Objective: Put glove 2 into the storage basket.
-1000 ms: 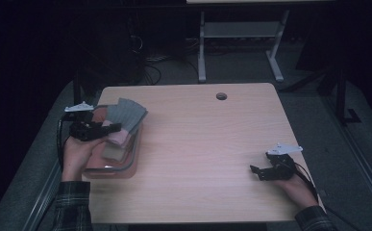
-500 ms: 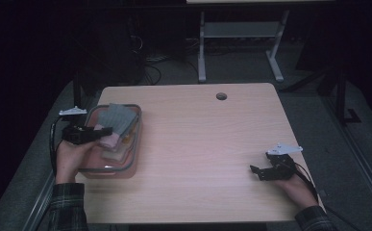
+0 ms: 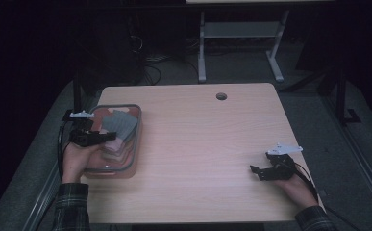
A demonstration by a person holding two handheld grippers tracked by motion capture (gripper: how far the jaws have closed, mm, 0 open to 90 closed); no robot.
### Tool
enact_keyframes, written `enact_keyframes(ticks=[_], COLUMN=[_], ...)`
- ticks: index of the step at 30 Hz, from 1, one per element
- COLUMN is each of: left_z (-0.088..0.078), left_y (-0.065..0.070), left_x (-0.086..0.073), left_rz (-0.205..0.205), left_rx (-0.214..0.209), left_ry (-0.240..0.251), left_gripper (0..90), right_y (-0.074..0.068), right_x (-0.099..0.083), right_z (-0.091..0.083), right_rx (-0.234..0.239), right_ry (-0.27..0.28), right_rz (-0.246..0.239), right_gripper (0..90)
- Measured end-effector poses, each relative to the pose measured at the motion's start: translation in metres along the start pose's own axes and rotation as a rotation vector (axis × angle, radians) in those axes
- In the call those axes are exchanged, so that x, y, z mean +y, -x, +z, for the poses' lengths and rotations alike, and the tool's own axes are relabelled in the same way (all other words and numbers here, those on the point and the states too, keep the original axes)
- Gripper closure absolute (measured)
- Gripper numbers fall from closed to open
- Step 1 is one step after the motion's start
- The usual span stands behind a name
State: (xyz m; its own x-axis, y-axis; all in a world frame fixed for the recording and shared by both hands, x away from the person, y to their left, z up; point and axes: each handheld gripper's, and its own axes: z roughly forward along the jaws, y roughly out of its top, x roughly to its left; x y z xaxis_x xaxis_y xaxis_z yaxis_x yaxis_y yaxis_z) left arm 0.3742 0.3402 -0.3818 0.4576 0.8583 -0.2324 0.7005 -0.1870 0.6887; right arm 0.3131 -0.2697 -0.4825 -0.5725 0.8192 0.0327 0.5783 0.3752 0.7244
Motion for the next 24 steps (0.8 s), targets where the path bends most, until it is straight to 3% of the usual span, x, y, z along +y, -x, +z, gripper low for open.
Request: enact_keyframes(ticks=[6,7,9,14,15,17,19,24], left_z=[-0.003,-0.001,0.002,0.002,0.007,0.012,0.011,0.011], left_y=[0.005,0.006,0.004,0.007,0.006,0.004,0.005,0.009], left_x=[0.004,0.003,0.001,0.002,0.000,-0.002,-0.002,0.000], left_rz=[0.009,0.005,-0.022,-0.004,-0.005,-0.008,0.025,0.089], left_rx=[-0.007,0.000,-0.026,-0.020,-0.010,0.001,0.032,0.116], left_ry=[0.003,-0.006,0.002,-0.013,-0.044,-0.061,-0.071,-0.093], left_gripper=[67.9,67.8,67.8,67.2,66.7,64.9,60.7,39.7], right_y=[0.000,0.000,0.000,0.000,0.000,0.000,0.000,0.000], right_x=[0.000,0.000,0.000,0.000,0.000,0.000,0.000,0.000], right_z=[0.000,0.000,0.000,0.000,0.000,0.000,0.000,0.000], right_rx=[0.000,0.000,0.000,0.000,0.000,0.000,0.000,0.000], right_ry=[0.000,0.000,0.000,0.000,0.000,0.000,0.001,0.001], right_rz=[0.000,0.000,0.000,0.000,0.000,0.000,0.000,0.000], right_gripper=[13.6,13.6,13.6,13.7,13.6,13.6,13.6,13.7])
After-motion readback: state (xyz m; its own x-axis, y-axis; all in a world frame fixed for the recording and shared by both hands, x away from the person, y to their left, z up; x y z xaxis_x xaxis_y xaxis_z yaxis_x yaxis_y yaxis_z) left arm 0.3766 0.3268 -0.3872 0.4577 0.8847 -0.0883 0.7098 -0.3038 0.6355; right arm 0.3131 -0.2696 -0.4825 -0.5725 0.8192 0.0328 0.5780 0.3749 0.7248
